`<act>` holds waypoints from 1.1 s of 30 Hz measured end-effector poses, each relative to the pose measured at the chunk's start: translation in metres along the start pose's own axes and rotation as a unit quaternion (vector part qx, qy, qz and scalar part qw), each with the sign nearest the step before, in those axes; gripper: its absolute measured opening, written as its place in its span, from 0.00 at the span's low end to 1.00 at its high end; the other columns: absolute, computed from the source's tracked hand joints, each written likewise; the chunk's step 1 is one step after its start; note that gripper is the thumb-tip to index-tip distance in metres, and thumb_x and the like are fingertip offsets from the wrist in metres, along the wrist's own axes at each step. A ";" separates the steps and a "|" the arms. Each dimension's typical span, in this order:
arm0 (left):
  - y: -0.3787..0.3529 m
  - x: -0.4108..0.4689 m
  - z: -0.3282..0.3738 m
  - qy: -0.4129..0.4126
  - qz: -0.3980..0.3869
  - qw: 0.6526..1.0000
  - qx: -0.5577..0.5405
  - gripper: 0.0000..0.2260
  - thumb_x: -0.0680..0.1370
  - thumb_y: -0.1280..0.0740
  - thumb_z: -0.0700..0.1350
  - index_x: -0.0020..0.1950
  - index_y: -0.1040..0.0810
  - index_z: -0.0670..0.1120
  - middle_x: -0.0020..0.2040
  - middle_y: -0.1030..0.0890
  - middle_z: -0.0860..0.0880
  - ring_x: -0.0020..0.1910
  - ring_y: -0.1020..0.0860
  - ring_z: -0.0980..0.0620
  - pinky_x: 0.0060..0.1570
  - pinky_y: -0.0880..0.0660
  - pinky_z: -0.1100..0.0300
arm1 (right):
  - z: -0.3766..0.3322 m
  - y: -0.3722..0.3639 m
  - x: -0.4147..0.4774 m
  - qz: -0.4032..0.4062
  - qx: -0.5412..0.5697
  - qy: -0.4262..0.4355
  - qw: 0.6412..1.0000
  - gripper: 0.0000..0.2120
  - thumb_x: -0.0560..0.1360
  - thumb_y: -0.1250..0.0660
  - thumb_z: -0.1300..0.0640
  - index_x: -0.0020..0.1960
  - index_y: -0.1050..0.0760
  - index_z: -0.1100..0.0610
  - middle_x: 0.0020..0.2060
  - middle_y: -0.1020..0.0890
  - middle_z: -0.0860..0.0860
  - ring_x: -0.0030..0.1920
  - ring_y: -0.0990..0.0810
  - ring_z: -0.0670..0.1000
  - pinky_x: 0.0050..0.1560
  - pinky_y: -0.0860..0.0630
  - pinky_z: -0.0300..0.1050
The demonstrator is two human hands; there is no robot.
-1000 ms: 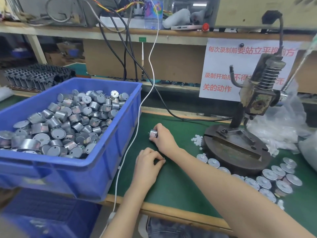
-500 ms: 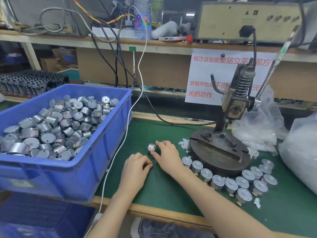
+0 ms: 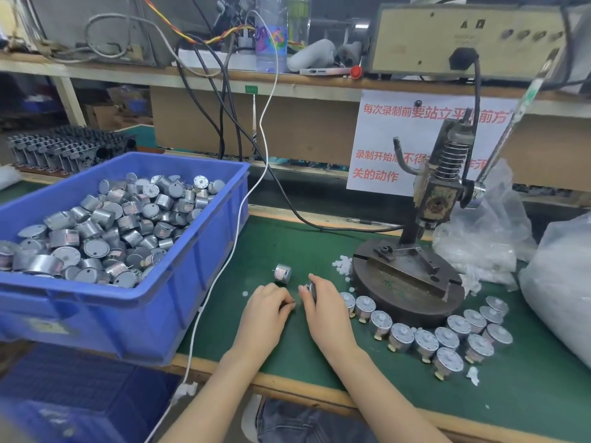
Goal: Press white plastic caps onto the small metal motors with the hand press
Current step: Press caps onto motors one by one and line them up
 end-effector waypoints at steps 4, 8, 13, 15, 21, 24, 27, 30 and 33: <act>0.002 -0.004 0.000 -0.008 -0.007 1.000 -0.009 0.05 0.77 0.34 0.41 0.43 0.19 0.43 0.42 0.22 0.49 0.45 0.27 0.49 0.46 0.35 0.63 | 0.000 0.001 -0.003 -0.011 0.003 0.009 1.000 0.18 0.81 0.45 0.52 0.68 0.32 0.59 0.62 0.26 0.54 0.63 0.29 0.52 0.58 0.39 0.38; 0.006 -0.001 -0.002 0.056 0.023 0.997 -0.056 0.07 0.78 0.37 0.39 0.48 0.19 0.42 0.46 0.20 0.48 0.48 0.26 0.51 0.45 0.36 0.66 | 0.001 0.001 -0.001 -0.019 0.019 0.001 1.000 0.16 0.82 0.47 0.53 0.62 0.29 0.59 0.57 0.25 0.54 0.59 0.28 0.54 0.54 0.37 0.41; 0.009 0.001 -0.004 0.102 0.049 0.990 -0.079 0.07 0.78 0.37 0.38 0.48 0.19 0.40 0.44 0.21 0.46 0.46 0.26 0.48 0.42 0.38 0.65 | 0.001 -0.004 0.003 -0.073 0.036 0.016 0.997 0.15 0.82 0.48 0.51 0.61 0.29 0.57 0.55 0.27 0.53 0.56 0.27 0.54 0.54 0.33 0.46; 0.009 0.002 -0.006 0.114 0.054 0.988 -0.087 0.07 0.78 0.37 0.38 0.47 0.19 0.40 0.43 0.21 0.46 0.46 0.25 0.49 0.41 0.37 0.65 | 0.000 -0.005 0.005 -0.091 0.013 0.027 0.995 0.18 0.82 0.49 0.52 0.68 0.32 0.57 0.58 0.28 0.54 0.58 0.27 0.56 0.57 0.32 0.49; 0.007 0.003 -0.007 0.130 0.055 0.985 -0.103 0.07 0.77 0.36 0.39 0.46 0.19 0.40 0.43 0.21 0.47 0.45 0.25 0.50 0.44 0.33 0.62 | -0.001 -0.009 0.009 -0.127 -0.001 0.045 0.991 0.21 0.82 0.50 0.53 0.74 0.41 0.58 0.58 0.29 0.56 0.58 0.28 0.57 0.59 0.34 0.48; 0.008 0.003 -0.007 0.130 0.057 0.985 -0.101 0.07 0.77 0.36 0.39 0.46 0.19 0.40 0.43 0.21 0.47 0.44 0.26 0.50 0.42 0.35 0.64 | -0.002 -0.012 0.010 -0.133 -0.034 0.056 0.989 0.22 0.82 0.50 0.52 0.74 0.42 0.58 0.58 0.30 0.56 0.58 0.27 0.57 0.59 0.32 0.51; 0.008 0.002 -0.008 0.130 0.058 0.985 -0.100 0.07 0.77 0.36 0.39 0.45 0.19 0.41 0.42 0.21 0.48 0.44 0.26 0.50 0.41 0.36 0.64 | -0.002 -0.012 0.009 -0.126 -0.054 0.067 0.988 0.22 0.82 0.50 0.52 0.74 0.42 0.58 0.58 0.30 0.56 0.57 0.27 0.57 0.57 0.32 0.50; 0.008 0.001 -0.007 0.128 0.057 0.985 -0.101 0.07 0.77 0.36 0.39 0.46 0.19 0.40 0.42 0.21 0.47 0.44 0.26 0.49 0.42 0.35 0.64 | -0.002 -0.012 0.009 -0.123 -0.059 0.067 0.988 0.22 0.82 0.50 0.53 0.74 0.42 0.58 0.58 0.30 0.56 0.57 0.26 0.58 0.57 0.31 0.50; 0.008 0.002 -0.007 0.128 0.054 0.985 -0.101 0.07 0.77 0.36 0.39 0.46 0.19 0.41 0.43 0.21 0.47 0.44 0.25 0.49 0.43 0.33 0.63 | -0.002 -0.010 0.009 -0.127 -0.062 0.069 0.988 0.22 0.82 0.50 0.53 0.74 0.42 0.59 0.59 0.31 0.56 0.58 0.27 0.57 0.58 0.31 0.50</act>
Point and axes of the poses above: each hand's wrist, its own x-axis towards the middle knuckle, its own y-axis out of the back of the hand, z = x × y, the point moved 2 cm from there along x, towards the middle knuckle
